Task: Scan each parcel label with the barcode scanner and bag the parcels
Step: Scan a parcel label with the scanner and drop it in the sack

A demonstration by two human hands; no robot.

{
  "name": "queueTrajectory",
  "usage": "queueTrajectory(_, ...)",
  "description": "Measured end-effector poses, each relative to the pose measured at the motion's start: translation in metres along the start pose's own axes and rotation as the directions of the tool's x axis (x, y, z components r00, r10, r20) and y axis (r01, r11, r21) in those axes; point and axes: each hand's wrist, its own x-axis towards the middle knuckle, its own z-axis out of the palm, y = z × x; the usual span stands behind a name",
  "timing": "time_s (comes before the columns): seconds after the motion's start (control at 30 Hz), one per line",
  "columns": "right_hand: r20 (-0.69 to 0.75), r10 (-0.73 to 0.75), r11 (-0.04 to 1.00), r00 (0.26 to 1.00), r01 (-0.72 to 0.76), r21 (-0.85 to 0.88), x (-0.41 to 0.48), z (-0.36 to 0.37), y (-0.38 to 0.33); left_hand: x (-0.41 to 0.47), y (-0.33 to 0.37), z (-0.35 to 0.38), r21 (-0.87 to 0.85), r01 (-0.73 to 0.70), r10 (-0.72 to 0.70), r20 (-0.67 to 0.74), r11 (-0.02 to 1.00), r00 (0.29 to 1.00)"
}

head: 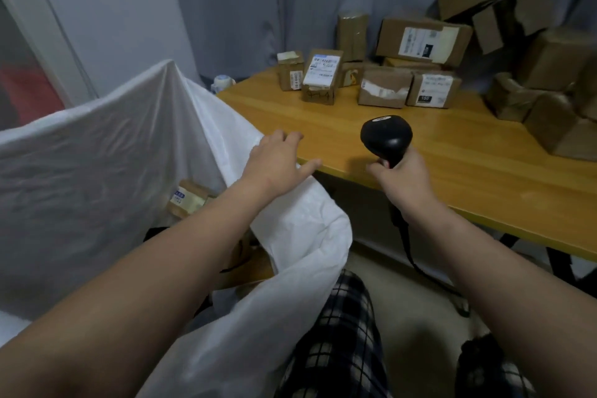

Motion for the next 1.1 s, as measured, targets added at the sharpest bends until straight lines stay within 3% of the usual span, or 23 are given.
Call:
queueTrajectory(0.27, 0.0, 0.074, 0.997, 0.997, -0.074, -0.019, 0.099, -0.02, 0.0, 0.136, 0.026, 0.013, -0.036, 0.013, -0.013, 0.015, 0.999, 1.0)
queueTrajectory(0.43, 0.095, 0.241, 0.935, 0.966, -0.257, 0.245, 0.173, -0.019, -0.008, 0.23, 0.014, 0.041, -0.061, 0.165, -0.164, 0.028, 0.984, 0.986)
queueTrajectory(0.67, 0.087, 0.28, 0.921, 0.956, -0.294, 0.258, 0.238, -0.015, 0.011, 0.32, 0.004, 0.076, -0.091, 0.359, -0.353, 0.074, 0.929, 0.933)
queueTrajectory(0.87, 0.048, 0.319, 0.905, 0.946, -0.319, 0.281, 0.242, -0.015, 0.024, 0.319, 0.006, 0.086, -0.156, 0.405, -0.393, 0.098, 0.901, 0.914)
queueTrajectory(1.1, 0.079, 0.286, 0.898, 0.955, -0.296, 0.326, 0.198, -0.021, 0.004, 0.237, 0.035, 0.08, -0.184, 0.337, -0.331, 0.063, 0.923, 0.941)
